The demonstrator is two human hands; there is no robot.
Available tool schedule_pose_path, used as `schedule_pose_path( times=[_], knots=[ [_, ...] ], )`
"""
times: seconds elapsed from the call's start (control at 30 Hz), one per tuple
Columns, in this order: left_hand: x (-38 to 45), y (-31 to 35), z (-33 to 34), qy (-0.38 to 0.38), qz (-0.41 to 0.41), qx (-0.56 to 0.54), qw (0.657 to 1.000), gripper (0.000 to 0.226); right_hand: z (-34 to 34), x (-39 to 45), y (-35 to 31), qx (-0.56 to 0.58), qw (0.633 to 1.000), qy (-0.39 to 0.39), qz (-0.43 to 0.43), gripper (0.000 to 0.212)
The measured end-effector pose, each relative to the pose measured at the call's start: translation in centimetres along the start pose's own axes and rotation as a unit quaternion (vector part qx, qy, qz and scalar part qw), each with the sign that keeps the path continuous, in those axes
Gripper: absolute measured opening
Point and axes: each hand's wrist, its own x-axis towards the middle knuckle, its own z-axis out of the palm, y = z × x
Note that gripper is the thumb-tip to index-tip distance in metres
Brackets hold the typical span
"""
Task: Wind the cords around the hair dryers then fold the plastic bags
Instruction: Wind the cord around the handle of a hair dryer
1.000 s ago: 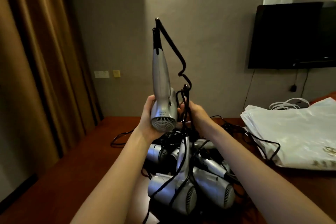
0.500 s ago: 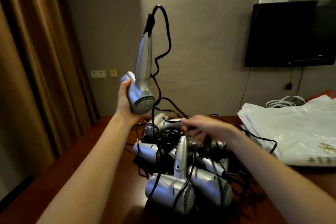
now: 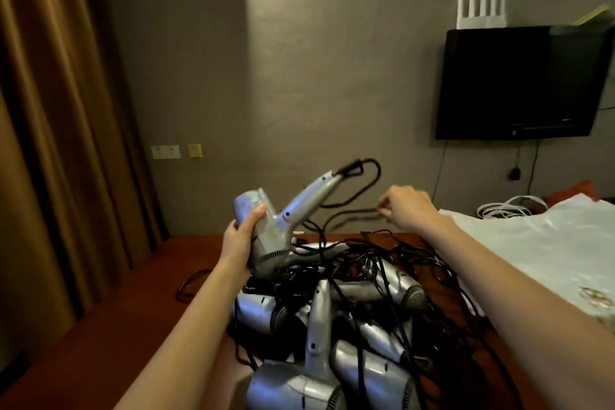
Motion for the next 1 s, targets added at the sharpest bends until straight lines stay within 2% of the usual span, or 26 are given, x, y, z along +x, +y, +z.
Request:
schedule_pose_path(
  times=[0.07, 0.1, 0.17, 0.2, 0.23, 0.27, 0.37, 0.43, 0.5, 0.67, 0.77, 0.83, 0.9, 1.0],
  knots=[
    [-0.1, -0.8, -0.6, 0.030, 0.013, 0.022, 0.999, 0.050, 1.2, -0.5, 1.2, 0.149, 0.988, -0.047, -0.002, 0.042],
    [0.0, -1.1, -0.9, 0.037, 0.014, 0.018, 0.999, 0.050, 1.1, -1.0, 1.2, 0.277, 0.959, -0.049, -0.020, 0.047],
    [-0.1, -1.4, -1.1, 0.037, 0.020, 0.006, 0.999, 0.051, 0.2, -2.2, 0.5, 0.488, 0.869, -0.056, -0.057, 0.047],
    [-0.1, -1.5, -1.0, 0.034, 0.024, 0.006, 0.999, 0.050, -0.4, -2.7, -0.1, 0.532, 0.840, -0.071, -0.071, 0.041],
    [0.0, -1.7, -0.8, 0.029, 0.028, 0.010, 0.999, 0.050, -0.7, -3.0, -0.5, 0.545, 0.829, -0.078, -0.094, 0.034],
    [0.1, -1.7, -0.5, 0.025, 0.031, 0.012, 0.999, 0.051, -0.8, -3.2, -1.1, 0.547, 0.826, -0.064, -0.119, 0.031],
    [1.0, -1.8, 0.6, 0.015, 0.034, -0.002, 0.999, 0.064, -1.2, -3.7, -2.8, 0.536, 0.824, 0.042, -0.179, 0.030],
    [1.6, -1.6, 1.2, -0.005, 0.023, -0.029, 0.999, 0.077, -0.5, -4.1, -3.7, 0.530, 0.815, 0.066, -0.227, 0.027],
    [2.0, -1.1, 1.9, -0.045, 0.005, -0.044, 0.998, 0.079, 0.1, -4.2, -4.4, 0.503, 0.822, 0.054, -0.262, 0.027],
    [2.7, 0.5, 3.0, -0.153, -0.026, -0.057, 0.986, 0.047, -0.4, -3.6, -4.6, 0.460, 0.834, 0.008, -0.304, 0.031],
    [2.4, 1.1, 2.9, -0.209, -0.048, -0.070, 0.974, 0.042, -0.9, -3.7, -5.7, 0.430, 0.836, -0.021, -0.340, 0.033],
    [2.5, 1.3, 2.7, -0.221, -0.059, -0.076, 0.971, 0.043, -1.1, -3.5, -6.3, 0.420, 0.836, -0.033, -0.352, 0.039],
    [2.6, 1.3, 2.5, -0.222, -0.073, -0.082, 0.969, 0.042, -0.7, -3.2, -6.6, 0.408, 0.845, -0.082, -0.336, 0.049],
    [2.4, 1.5, 2.2, -0.208, -0.084, -0.046, 0.973, 0.040, 0.1, -2.9, -7.1, 0.285, 0.894, -0.101, -0.329, 0.047]
  ],
)
